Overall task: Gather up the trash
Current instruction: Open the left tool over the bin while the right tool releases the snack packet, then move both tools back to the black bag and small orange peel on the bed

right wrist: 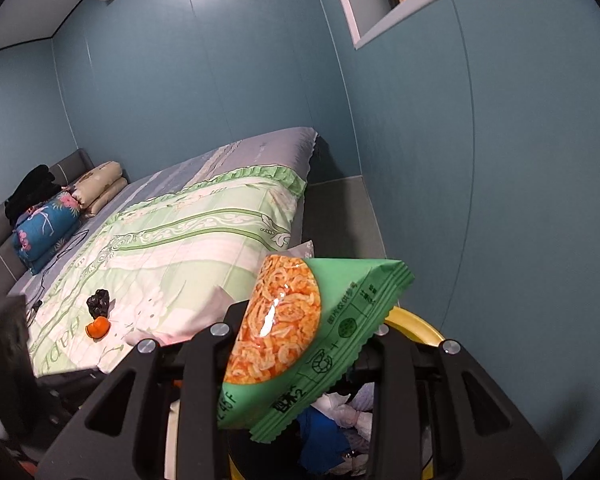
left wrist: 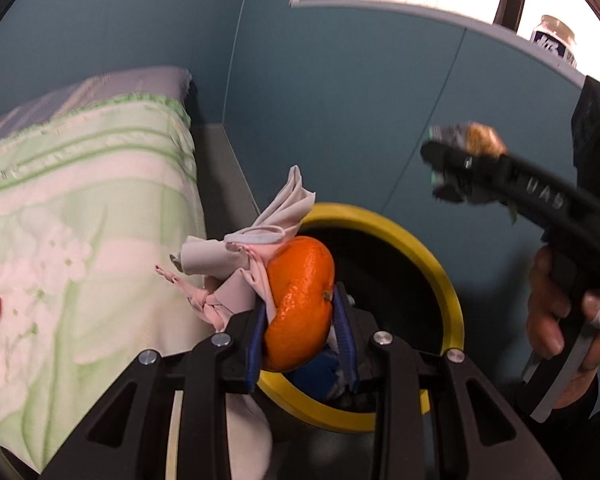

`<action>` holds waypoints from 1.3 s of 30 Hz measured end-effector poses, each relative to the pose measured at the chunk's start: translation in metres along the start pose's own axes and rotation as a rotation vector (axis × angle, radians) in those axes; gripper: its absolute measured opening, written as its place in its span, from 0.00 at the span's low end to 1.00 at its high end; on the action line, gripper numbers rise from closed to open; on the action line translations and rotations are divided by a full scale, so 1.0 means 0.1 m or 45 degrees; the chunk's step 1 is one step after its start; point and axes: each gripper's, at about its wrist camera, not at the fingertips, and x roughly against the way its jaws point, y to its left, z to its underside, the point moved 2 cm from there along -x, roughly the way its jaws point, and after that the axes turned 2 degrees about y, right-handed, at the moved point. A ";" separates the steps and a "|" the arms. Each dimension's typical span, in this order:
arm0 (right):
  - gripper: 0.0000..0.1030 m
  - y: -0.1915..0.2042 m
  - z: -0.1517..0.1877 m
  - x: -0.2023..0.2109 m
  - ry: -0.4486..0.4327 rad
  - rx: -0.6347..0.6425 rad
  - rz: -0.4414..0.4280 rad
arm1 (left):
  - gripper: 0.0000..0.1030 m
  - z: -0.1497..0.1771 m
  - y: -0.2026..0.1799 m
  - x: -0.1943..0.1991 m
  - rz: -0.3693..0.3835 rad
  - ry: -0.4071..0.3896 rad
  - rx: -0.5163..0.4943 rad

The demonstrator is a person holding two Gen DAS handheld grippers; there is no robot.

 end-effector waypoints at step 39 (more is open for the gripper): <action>0.59 -0.13 -0.16 0.19 -0.118 -0.055 -0.019 | 0.66 0.03 0.10 0.30 -0.014 -0.091 0.036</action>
